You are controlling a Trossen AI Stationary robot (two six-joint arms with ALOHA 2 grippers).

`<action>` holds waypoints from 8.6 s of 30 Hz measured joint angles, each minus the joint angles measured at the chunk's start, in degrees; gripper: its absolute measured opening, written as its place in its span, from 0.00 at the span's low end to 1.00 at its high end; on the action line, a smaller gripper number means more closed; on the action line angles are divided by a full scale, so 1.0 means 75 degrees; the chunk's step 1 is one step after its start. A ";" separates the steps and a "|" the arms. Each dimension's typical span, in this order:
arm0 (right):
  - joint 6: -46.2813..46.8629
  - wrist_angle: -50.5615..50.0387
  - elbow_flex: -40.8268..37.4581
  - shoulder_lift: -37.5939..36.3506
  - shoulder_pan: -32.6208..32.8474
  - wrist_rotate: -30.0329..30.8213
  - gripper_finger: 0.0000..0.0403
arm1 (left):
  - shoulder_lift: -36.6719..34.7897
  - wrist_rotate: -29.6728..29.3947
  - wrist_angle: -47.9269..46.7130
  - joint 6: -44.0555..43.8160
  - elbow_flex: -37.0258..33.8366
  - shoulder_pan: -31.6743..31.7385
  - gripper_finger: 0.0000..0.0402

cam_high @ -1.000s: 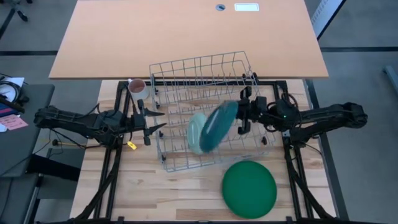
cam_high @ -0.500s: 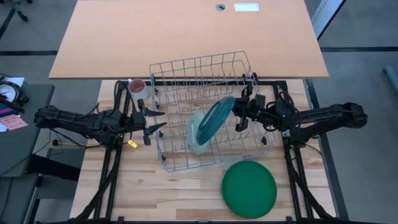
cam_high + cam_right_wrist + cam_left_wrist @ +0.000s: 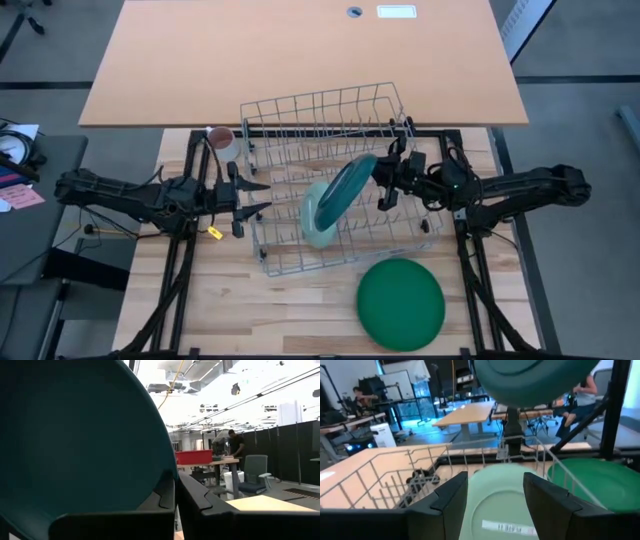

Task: Sort dishes
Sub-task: Put the dark blue plate in the dish rack

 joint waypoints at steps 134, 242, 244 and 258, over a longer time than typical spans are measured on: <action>0.0201 0.0234 -0.0001 0.0102 0.0042 -0.0003 0.02 | 0.5279 -0.2089 0.6090 0.3798 0.2129 -0.1749 0.75; -0.1947 -0.0896 0.0014 -0.0497 0.0953 0.3487 0.44 | 0.5469 -0.3193 0.6350 0.6182 0.3841 -0.0976 0.06; -0.1947 -0.1208 0.0015 -0.0624 0.1107 0.3680 0.48 | 0.5469 -0.3242 0.6325 0.6261 0.3841 -0.1024 0.06; -0.4595 -0.1483 -0.0003 -0.1397 0.2797 0.6665 0.52 | 0.5420 -0.3605 0.6815 0.7426 0.3847 -0.1218 0.06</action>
